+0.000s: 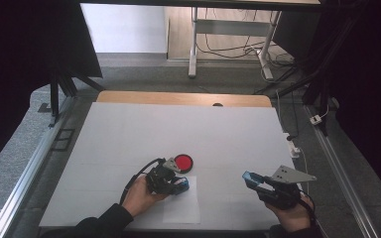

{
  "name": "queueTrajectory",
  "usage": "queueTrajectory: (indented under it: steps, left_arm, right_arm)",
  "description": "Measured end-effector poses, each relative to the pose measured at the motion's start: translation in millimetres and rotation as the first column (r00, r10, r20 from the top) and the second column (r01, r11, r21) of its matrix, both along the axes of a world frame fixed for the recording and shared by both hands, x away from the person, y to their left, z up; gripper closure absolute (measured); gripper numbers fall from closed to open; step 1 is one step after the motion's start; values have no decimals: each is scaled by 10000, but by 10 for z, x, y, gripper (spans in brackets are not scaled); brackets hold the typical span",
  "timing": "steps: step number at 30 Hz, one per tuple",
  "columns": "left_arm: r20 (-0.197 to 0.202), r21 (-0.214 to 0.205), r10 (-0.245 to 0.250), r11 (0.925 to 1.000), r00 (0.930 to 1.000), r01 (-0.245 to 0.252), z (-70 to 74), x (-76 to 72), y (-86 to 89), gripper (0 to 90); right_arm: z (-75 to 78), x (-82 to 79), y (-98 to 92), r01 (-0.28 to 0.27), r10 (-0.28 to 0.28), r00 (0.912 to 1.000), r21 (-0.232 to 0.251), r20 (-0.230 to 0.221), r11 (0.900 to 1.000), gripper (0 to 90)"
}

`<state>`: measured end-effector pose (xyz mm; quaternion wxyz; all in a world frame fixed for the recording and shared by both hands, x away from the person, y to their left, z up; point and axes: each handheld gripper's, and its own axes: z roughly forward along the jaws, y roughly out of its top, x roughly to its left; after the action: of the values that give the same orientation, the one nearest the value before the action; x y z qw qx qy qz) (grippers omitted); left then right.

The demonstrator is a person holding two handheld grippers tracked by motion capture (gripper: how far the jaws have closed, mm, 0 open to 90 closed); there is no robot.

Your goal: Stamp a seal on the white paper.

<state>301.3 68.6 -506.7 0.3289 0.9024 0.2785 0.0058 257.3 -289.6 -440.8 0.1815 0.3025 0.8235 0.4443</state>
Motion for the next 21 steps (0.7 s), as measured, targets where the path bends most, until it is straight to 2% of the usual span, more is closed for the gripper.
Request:
queueTrajectory:
  steps: [5,21]
  left_arm:
    - [-88,-379,-56,9993,9999,53,33,-3,10,695]
    - [278,-999,-103,9949,9996,130,246,-69,98,694]
  right_arm:
    - [-1,-1,-3,10,-10,10000,28,-2,10000,690]
    - [-1,-2,-7,34,-34,10000,36,-28,10000,690]
